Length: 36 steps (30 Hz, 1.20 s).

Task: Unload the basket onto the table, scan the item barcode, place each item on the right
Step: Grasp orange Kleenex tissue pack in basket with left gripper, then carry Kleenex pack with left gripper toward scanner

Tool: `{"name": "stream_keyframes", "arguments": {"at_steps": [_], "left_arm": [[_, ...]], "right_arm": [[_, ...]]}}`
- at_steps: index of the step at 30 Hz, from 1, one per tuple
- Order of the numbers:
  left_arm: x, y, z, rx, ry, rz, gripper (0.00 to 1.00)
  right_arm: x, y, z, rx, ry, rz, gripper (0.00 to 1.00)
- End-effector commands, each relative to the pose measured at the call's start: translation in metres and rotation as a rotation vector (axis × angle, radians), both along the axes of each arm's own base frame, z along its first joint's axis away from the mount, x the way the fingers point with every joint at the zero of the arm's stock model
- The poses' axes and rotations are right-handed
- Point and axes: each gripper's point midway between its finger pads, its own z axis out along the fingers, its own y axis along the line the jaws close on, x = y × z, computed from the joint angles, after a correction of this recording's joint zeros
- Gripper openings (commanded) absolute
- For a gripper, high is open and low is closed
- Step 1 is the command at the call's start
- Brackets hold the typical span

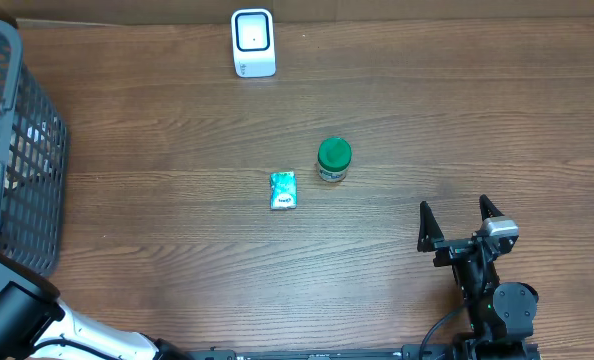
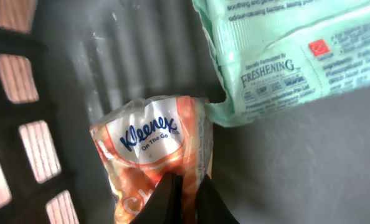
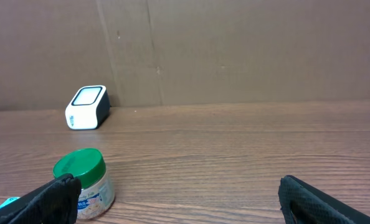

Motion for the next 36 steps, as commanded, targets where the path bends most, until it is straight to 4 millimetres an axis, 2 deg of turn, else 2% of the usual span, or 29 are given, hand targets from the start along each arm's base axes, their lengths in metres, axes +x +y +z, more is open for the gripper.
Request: {"name": "stream_keyframes", "arguments": {"at_steps": [1,5,7,8,10,11,12,13,14,18,20,21,22,24,25,26,27,29,32,36], "left_arm": [[0.025,-0.015,0.003,-0.129,-0.107,-0.032,0.04],[0.055,-0.009,0.062,-0.125,-0.238,-0.067,0.04],[0.080,-0.012,0.110,-0.114,-0.370,-0.115,0.04],[0.088,-0.015,0.127,-0.112,-0.424,-0.136,0.04],[0.110,-0.027,0.176,-0.094,-0.568,-0.210,0.04],[0.115,-0.032,0.190,-0.083,-0.605,-0.232,0.04],[0.121,-0.041,0.216,-0.061,-0.663,-0.271,0.04],[0.126,-0.058,0.251,-0.025,-0.729,-0.328,0.04],[0.128,-0.069,0.268,-0.007,-0.758,-0.355,0.04],[0.130,-0.110,0.314,0.052,-0.825,-0.454,0.04],[0.132,-0.137,0.336,0.078,-0.855,-0.525,0.04],[0.133,-0.158,0.348,0.094,-0.869,-0.587,0.04],[0.133,-0.175,0.354,0.099,-0.870,-0.628,0.04],[0.132,-0.195,0.358,0.105,-0.852,-0.671,0.04],[0.131,-0.217,0.356,0.109,-0.807,-0.716,0.04],[0.131,-0.228,0.352,0.108,-0.776,-0.740,0.04],[0.133,-0.251,0.342,0.088,-0.716,-0.807,0.04],[0.135,-0.277,0.326,0.056,-0.642,-0.897,0.04],[0.138,-0.309,0.301,0.003,-0.548,-0.988,0.04],[0.142,-0.358,0.252,-0.058,-0.400,-1.118,0.04]], "right_arm": [[0.000,0.003,-0.002,0.004,-0.001,0.012,1.00],[0.000,0.003,-0.002,0.004,-0.001,0.012,1.00],[0.000,0.003,-0.002,0.004,-0.001,0.012,1.00],[0.000,0.003,-0.002,0.004,-0.001,0.012,1.00],[0.000,0.003,-0.002,0.004,-0.001,0.012,1.00],[0.000,0.003,-0.002,0.004,-0.001,0.012,1.00],[0.000,0.003,-0.002,0.004,-0.001,0.012,1.00],[0.000,0.003,-0.002,0.004,-0.001,0.012,1.00],[0.000,0.003,-0.002,0.004,-0.001,0.012,1.00],[0.000,0.003,-0.002,0.004,-0.001,0.012,1.00],[0.000,0.003,-0.002,0.004,-0.001,0.012,1.00],[0.000,0.003,-0.002,0.004,-0.001,0.012,1.00],[0.000,0.003,-0.002,0.004,-0.001,0.012,1.00],[0.000,0.003,-0.002,0.004,-0.001,0.012,1.00],[0.000,0.003,-0.002,0.004,-0.001,0.012,1.00],[0.000,0.003,-0.002,0.004,-0.001,0.012,1.00],[0.000,0.003,-0.002,0.004,-0.001,0.012,1.00],[0.000,0.003,-0.002,0.004,-0.001,0.012,1.00],[0.000,0.003,-0.002,0.004,-0.001,0.012,1.00],[0.000,0.003,-0.002,0.004,-0.001,0.012,1.00]]}}
